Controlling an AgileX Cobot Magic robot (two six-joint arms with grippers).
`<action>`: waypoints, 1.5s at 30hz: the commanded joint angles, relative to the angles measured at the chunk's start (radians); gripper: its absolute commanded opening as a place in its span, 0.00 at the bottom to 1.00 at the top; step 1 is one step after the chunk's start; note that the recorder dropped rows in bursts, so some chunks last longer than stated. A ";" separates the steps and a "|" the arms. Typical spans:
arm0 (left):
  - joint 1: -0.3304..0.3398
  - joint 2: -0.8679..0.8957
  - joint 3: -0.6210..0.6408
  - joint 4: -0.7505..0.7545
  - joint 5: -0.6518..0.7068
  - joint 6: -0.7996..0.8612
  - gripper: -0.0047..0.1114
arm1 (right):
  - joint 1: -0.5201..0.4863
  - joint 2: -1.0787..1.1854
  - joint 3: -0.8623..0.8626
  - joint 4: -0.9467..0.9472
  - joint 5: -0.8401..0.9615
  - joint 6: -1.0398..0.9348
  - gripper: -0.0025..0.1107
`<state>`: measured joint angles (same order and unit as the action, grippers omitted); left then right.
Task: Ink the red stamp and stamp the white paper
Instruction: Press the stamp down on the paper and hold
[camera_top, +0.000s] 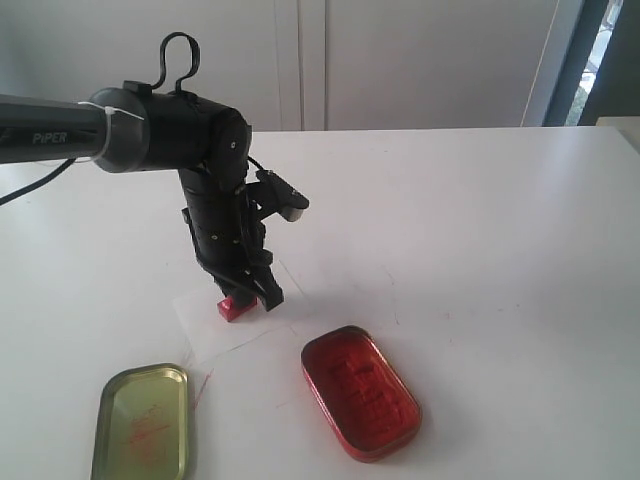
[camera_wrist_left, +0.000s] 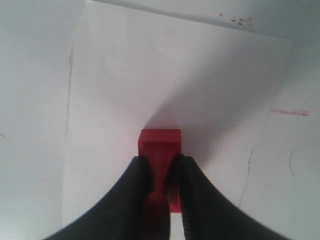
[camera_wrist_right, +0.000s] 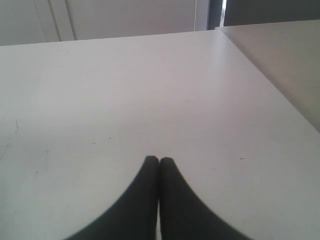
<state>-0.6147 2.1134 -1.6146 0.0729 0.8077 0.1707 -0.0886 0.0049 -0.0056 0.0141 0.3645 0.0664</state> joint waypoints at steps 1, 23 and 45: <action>-0.003 0.041 0.018 -0.008 -0.009 -0.009 0.04 | 0.001 -0.005 0.006 -0.008 -0.014 -0.001 0.02; -0.003 0.041 0.018 -0.009 -0.028 -0.009 0.04 | 0.001 -0.005 0.006 -0.008 -0.014 -0.001 0.02; -0.003 0.041 0.018 -0.009 -0.035 -0.009 0.04 | 0.001 -0.005 0.006 -0.008 -0.014 -0.001 0.02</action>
<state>-0.6147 2.1134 -1.6146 0.0729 0.8057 0.1689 -0.0886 0.0049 -0.0056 0.0141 0.3645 0.0664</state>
